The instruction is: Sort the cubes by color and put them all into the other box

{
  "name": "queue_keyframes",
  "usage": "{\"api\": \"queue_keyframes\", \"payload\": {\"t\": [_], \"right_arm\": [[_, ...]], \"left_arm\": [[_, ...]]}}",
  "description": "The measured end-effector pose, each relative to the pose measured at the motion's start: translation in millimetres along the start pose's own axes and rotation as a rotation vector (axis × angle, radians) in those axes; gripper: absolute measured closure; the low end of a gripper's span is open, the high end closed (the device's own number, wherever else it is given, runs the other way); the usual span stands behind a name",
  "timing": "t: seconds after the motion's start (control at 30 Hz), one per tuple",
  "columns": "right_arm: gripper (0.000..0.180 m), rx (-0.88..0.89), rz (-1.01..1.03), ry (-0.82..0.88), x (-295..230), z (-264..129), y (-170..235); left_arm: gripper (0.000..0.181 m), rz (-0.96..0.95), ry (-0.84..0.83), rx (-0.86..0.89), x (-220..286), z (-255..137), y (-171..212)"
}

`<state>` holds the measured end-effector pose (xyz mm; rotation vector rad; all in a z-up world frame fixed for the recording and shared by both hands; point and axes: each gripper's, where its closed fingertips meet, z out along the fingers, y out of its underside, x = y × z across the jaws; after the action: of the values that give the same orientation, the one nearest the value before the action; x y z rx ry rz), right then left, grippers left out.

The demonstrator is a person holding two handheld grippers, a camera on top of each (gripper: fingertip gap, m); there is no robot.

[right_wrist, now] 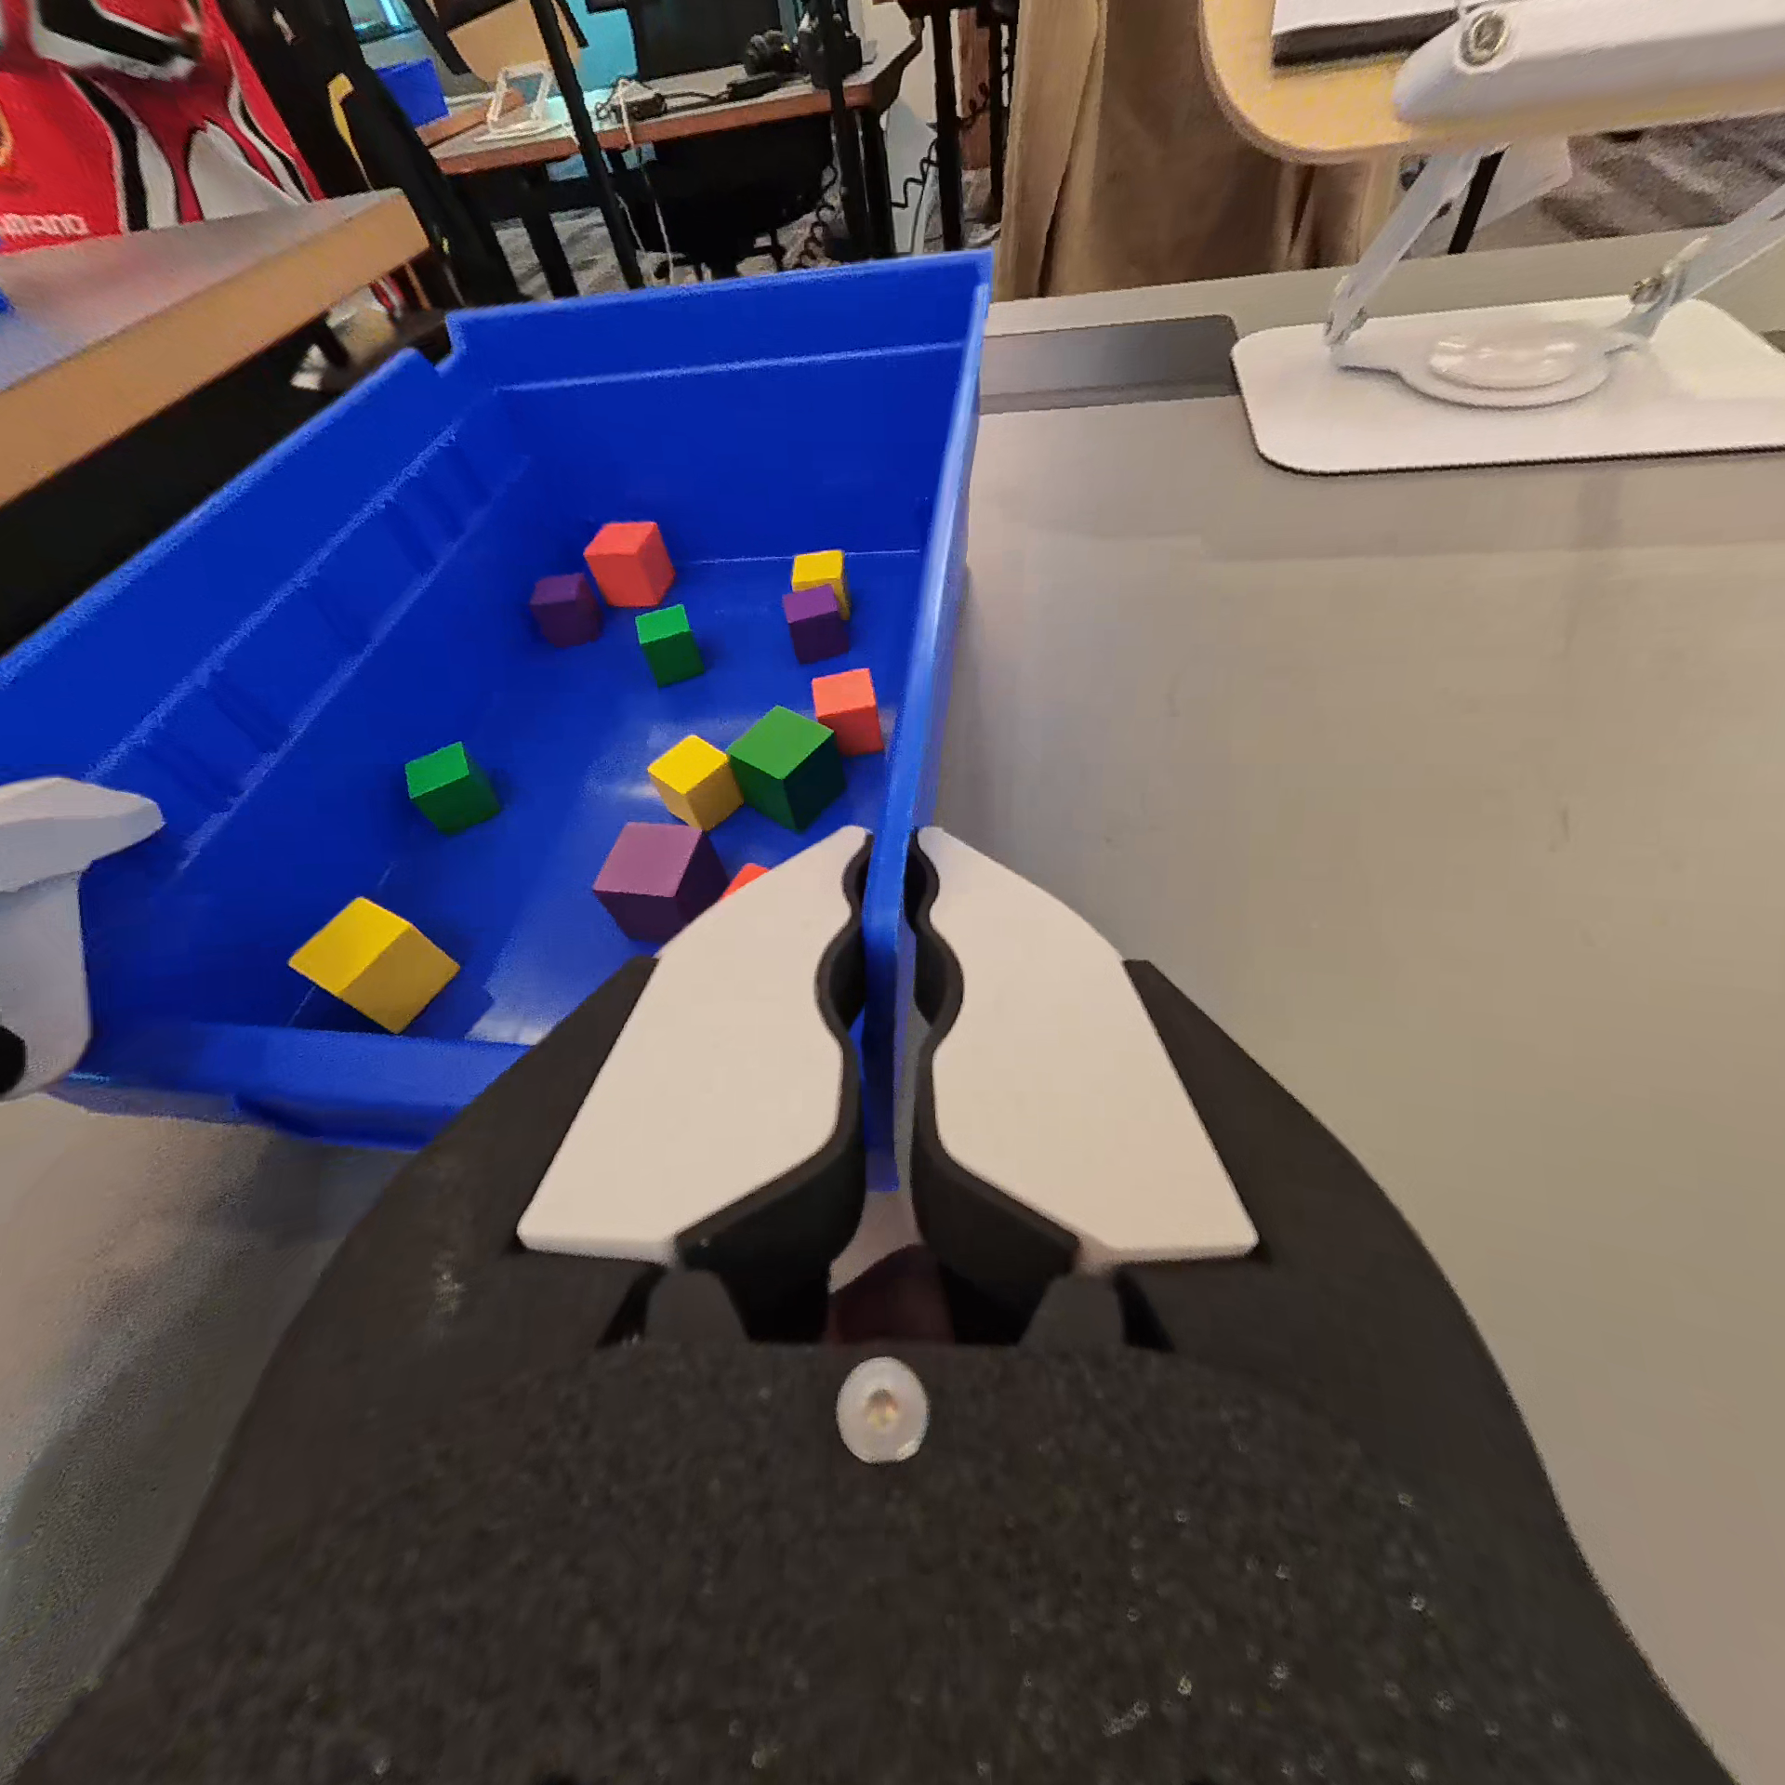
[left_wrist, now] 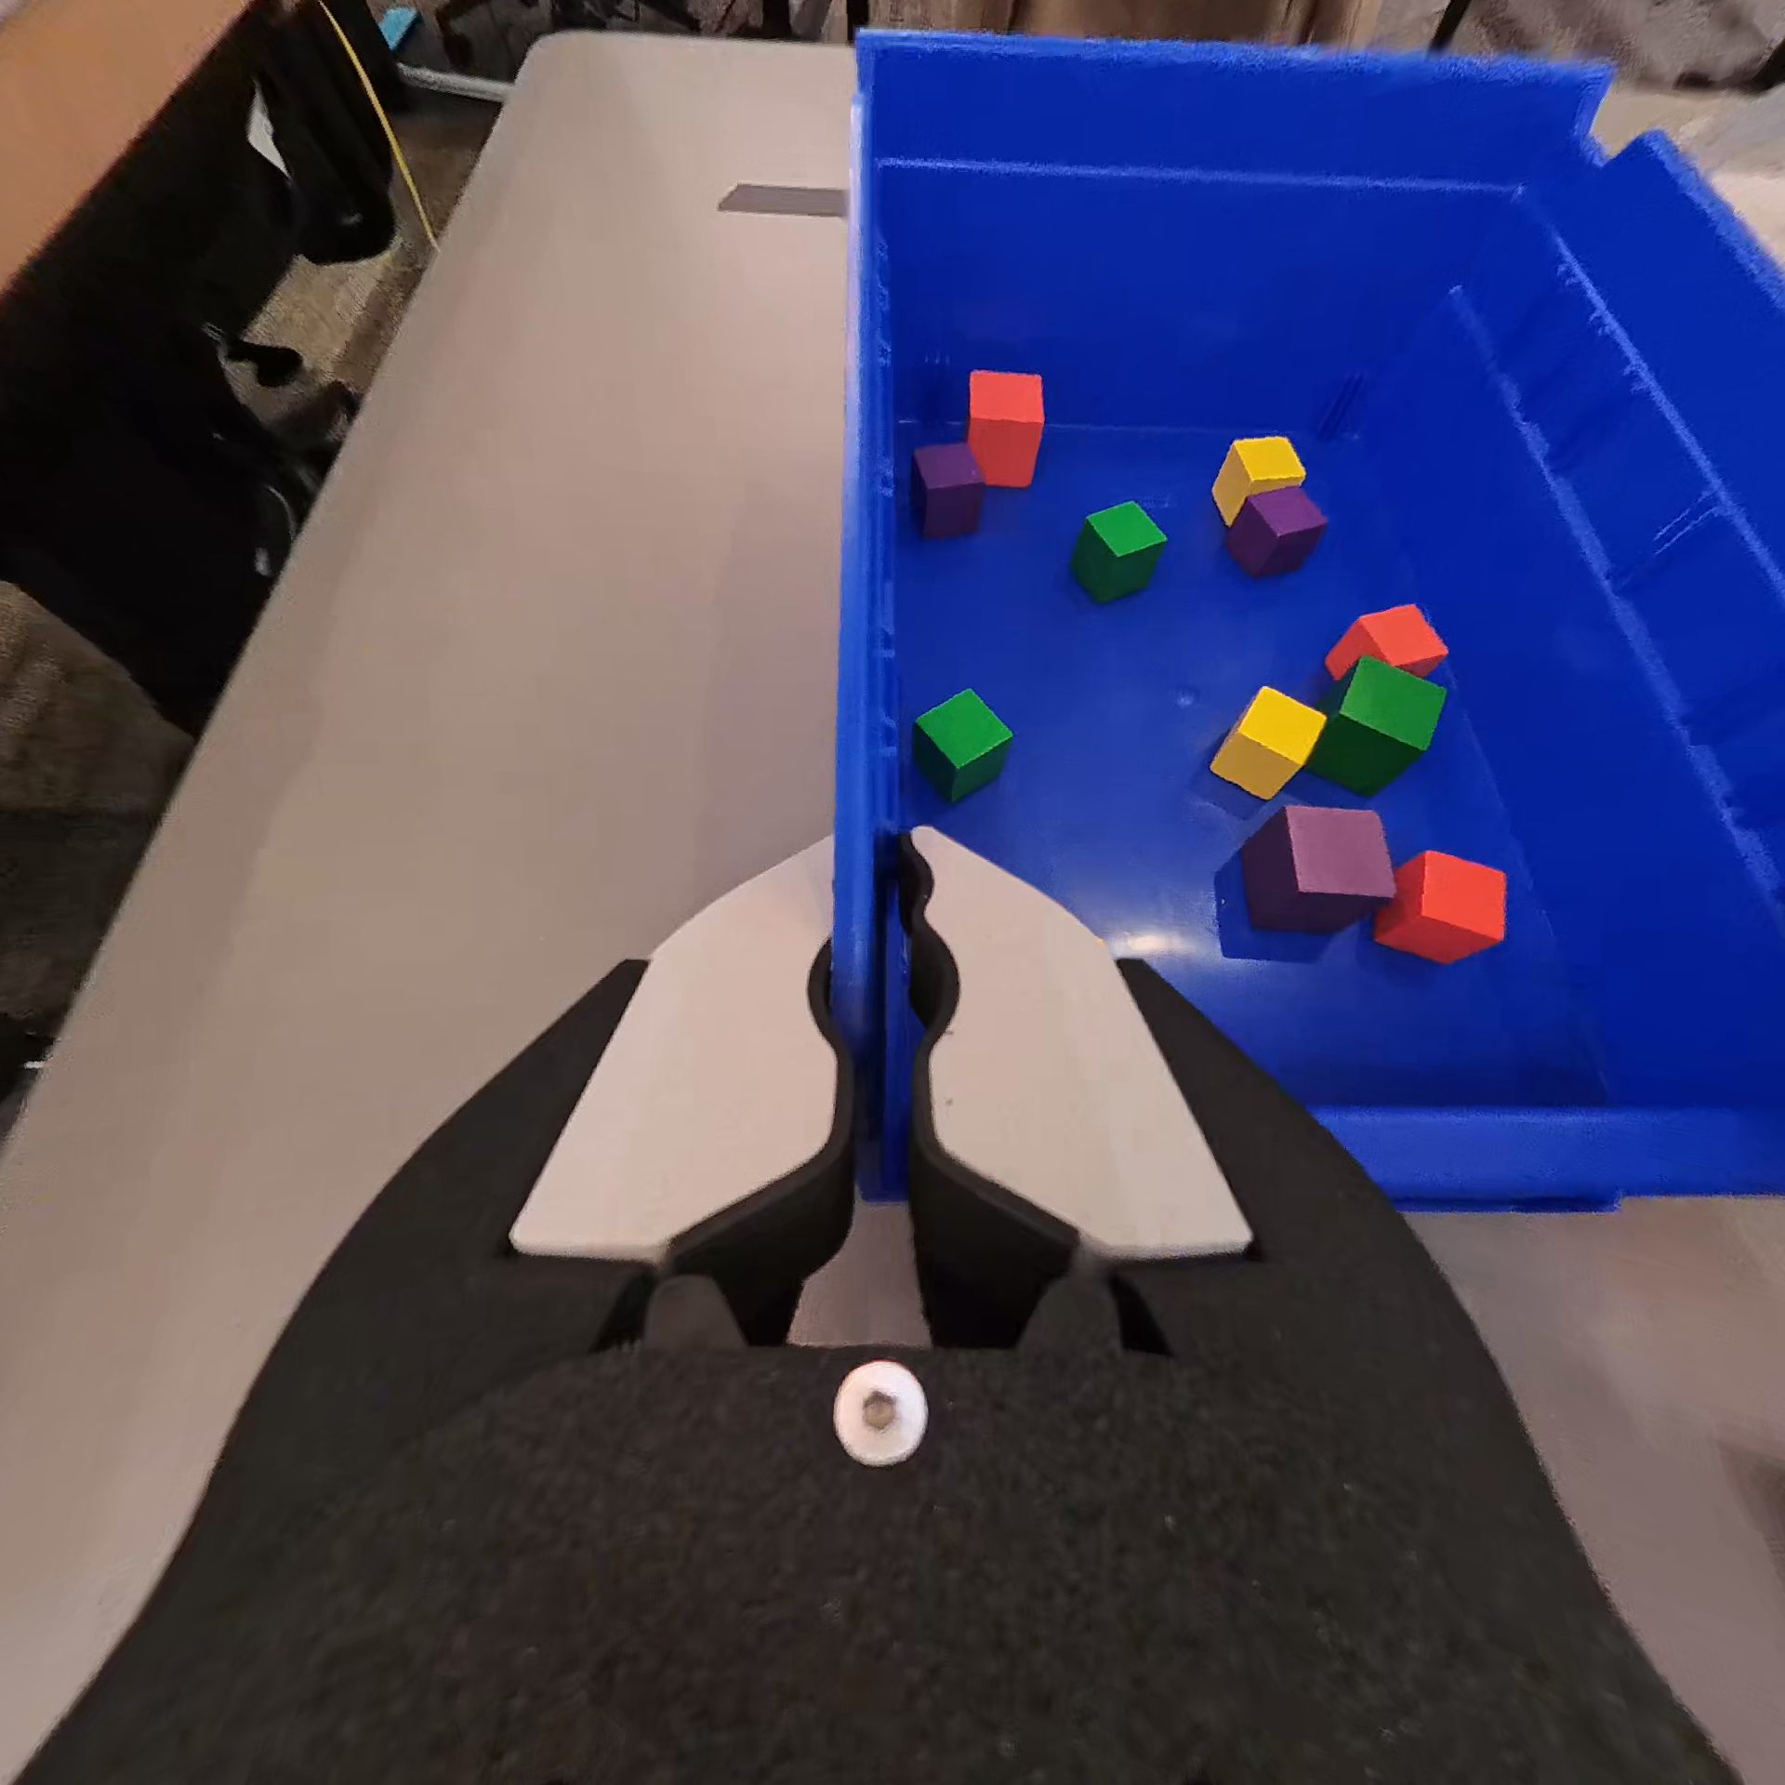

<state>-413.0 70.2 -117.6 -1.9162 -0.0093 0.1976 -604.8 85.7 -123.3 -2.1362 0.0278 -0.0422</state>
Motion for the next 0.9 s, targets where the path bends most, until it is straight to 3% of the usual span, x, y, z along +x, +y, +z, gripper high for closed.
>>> {"api": "queue_keyframes", "payload": {"t": [0.43, 0.47, 0.53, 0.6, 0.73, 0.8, 0.9], "right_arm": [[0.172, -0.023, -0.023, -0.057, -8.7, 15.7, -3.7], [0.169, -0.018, -0.024, -0.087, -10.8, 14.1, -3.7], [0.153, 0.021, -0.019, -0.13, -6.9, 4.5, -11.1], [0.138, 0.075, -0.035, -0.196, 2.6, -14.9, -25.2], [0.141, 0.229, -0.187, -0.349, 49.6, -88.6, -53.1], [0.147, 0.285, -0.239, -0.398, 95.1, -121.7, -59.0], [0.146, 0.223, -0.276, -0.466, 167.1, -144.8, -45.4]], "left_arm": [[0.174, -0.044, -0.021, -0.001, -12.6, 13.1, -7.5], [0.17, -0.053, -0.033, 0.004, -15.5, 13.8, -8.5], [0.136, -0.068, -0.114, 0.038, -26.6, 4.4, -13.7], [0.136, -0.096, -0.159, 0.151, -26.3, -25.9, -27.7], [0.118, -0.15, 0.026, 0.373, 47.8, -99.8, -43.3], [0.115, -0.118, 0.168, 0.385, 109.2, -121.0, -31.5], [0.113, -0.049, 0.338, 0.332, 192.6, -136.1, -2.5]]}}
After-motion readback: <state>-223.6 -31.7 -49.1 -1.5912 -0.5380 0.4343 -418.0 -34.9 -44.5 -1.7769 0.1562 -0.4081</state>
